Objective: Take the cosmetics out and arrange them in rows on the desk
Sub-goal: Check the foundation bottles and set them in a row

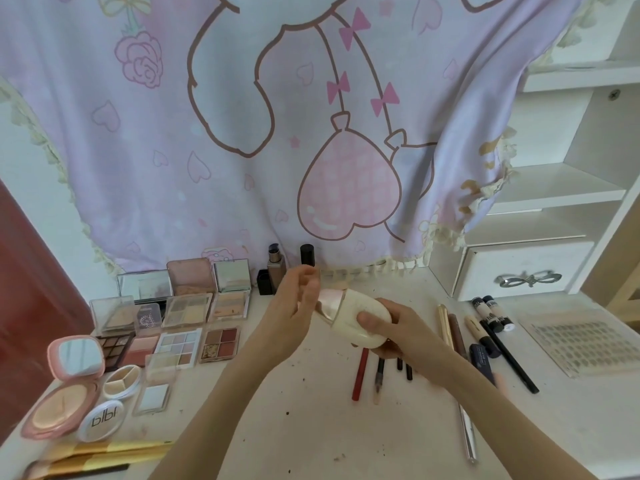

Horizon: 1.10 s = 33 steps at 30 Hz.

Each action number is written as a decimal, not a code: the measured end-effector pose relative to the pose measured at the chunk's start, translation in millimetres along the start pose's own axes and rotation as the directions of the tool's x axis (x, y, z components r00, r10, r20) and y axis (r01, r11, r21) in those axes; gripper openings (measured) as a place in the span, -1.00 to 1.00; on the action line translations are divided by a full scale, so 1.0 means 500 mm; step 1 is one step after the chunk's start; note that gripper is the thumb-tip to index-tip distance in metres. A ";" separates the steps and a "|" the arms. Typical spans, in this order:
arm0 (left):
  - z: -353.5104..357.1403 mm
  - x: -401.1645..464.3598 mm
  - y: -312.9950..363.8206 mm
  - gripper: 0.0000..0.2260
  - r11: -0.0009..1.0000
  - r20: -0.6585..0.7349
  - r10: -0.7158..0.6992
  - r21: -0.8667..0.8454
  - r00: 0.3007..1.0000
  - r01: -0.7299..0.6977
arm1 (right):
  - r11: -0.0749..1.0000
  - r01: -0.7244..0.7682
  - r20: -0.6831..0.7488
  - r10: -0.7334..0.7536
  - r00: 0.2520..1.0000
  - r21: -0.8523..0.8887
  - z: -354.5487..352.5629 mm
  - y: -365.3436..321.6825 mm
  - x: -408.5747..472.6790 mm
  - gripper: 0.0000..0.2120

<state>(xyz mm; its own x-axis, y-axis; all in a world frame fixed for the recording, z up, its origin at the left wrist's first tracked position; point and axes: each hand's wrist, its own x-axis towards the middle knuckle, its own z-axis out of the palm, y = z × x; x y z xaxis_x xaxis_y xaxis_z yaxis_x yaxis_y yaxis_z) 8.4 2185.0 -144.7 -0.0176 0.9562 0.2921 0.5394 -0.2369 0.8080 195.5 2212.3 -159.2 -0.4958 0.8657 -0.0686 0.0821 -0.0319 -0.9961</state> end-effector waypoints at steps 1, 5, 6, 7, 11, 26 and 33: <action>0.000 -0.003 -0.004 -0.78 0.995 0.032 0.075 -0.075 0.997 -0.072 | 0.997 -0.029 0.023 0.027 0.999 0.066 -0.004 0.005 0.002 -0.67; -0.001 -0.009 -0.010 -0.76 0.968 0.213 0.250 -0.019 0.945 -0.252 | 0.941 -0.145 0.094 0.122 0.988 0.306 -0.021 0.010 0.004 -0.61; 0.000 -0.006 -0.009 -0.76 0.973 0.195 0.223 0.010 0.955 -0.229 | 0.940 -0.146 0.106 0.118 0.987 0.307 -0.024 0.009 0.001 -0.62; 0.003 -0.001 -0.005 -0.78 0.982 0.169 0.178 0.029 0.969 -0.185 | 0.950 -0.132 0.110 0.104 0.988 0.284 -0.026 0.010 0.000 -0.63; 0.015 0.009 0.005 -0.76 0.997 0.113 0.083 0.001 0.990 -0.083 | 0.974 -0.078 0.067 0.065 0.996 0.211 -0.038 0.017 0.003 -0.55; 0.039 0.024 -0.010 -0.97 0.971 0.141 0.072 0.216 0.987 -0.102 | 0.969 -0.130 0.114 0.108 0.988 0.208 -0.059 0.043 0.023 -0.62; 0.042 0.040 -0.030 -0.92 0.982 0.264 0.031 0.172 0.964 -0.079 | 0.990 -0.093 0.087 0.084 0.993 0.106 -0.084 0.052 0.035 -0.53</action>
<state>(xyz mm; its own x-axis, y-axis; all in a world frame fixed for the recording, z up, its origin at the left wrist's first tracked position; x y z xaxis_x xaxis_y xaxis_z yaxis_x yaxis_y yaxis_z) 17.5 2211.2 -161.6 0.2224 0.9597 0.1718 0.6755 -0.2787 0.6827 225.3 2247.8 -183.8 -0.5606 0.8131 -0.1568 0.0361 -0.1652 -0.9856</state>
